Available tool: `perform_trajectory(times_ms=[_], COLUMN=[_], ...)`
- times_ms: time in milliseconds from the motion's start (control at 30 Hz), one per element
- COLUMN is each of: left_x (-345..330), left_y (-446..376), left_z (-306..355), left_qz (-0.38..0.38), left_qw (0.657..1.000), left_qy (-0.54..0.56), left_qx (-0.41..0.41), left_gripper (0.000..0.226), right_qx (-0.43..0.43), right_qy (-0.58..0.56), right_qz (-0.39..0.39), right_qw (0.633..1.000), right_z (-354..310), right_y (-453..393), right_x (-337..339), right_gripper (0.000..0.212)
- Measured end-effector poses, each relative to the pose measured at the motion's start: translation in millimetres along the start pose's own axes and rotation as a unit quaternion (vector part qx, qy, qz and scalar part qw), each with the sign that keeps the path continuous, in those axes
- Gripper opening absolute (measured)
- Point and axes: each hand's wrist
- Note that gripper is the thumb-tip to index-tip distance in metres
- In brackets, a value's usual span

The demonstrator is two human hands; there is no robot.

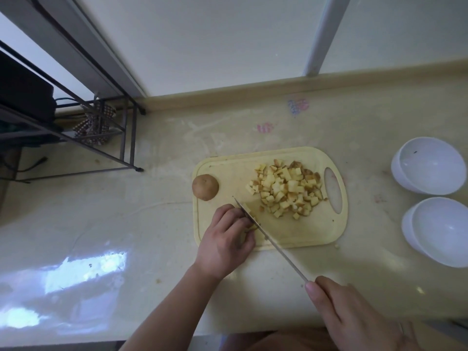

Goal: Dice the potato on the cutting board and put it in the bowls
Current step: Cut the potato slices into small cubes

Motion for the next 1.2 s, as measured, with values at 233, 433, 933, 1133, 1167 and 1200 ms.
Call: perform_trajectory(times_ms=[233, 433, 933, 1133, 1167, 1200], left_x=[1.2, 0.8, 5.5, 4.6, 4.6, 4.3], left_y=[-2.4, 0.5, 7.5, 5.9, 5.9, 5.8], left_z=[-1.4, -2.5, 0.1, -1.6, -1.8, -1.8], left_qz=[0.006, 0.005, 0.034, 0.027, 0.027, 0.028], left_qw=[1.000, 1.000, 0.999, 0.999, 0.999, 0.999], left_qy=[0.009, 0.004, 0.015, 0.025, 0.026, 0.028], left_qx=[-0.006, -0.007, 0.010, 0.016, 0.016, 0.017], left_gripper=[0.017, 0.016, 0.010, 0.008, 0.008, 0.008], right_qx=[0.029, 0.004, 0.002, 0.005, 0.010, 0.016], right_qy=[-0.091, -0.156, -0.120, -0.068, -0.059, -0.055], right_qz=[0.029, 0.015, -0.041, -0.016, -0.012, -0.005], right_qw=[0.995, 0.988, 0.992, 0.998, 0.998, 0.998], right_z=[-22.1, 0.5, -8.9, -2.6, -3.3, -5.2], right_y=[-39.2, -40.0, -17.5, -18.8, -19.3, -20.2], right_x=[-10.0, 5.0, -3.9, -9.5, -11.0, -12.8], right_gripper=[0.056, 0.056, 0.103, 0.100, 0.098, 0.093])
Point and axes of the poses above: each hand's wrist, its own y-axis away from the middle knuckle, its own x-axis out of the back of the hand, z = x × y, and after that the axes turned 15 degrees about -x, right-handed
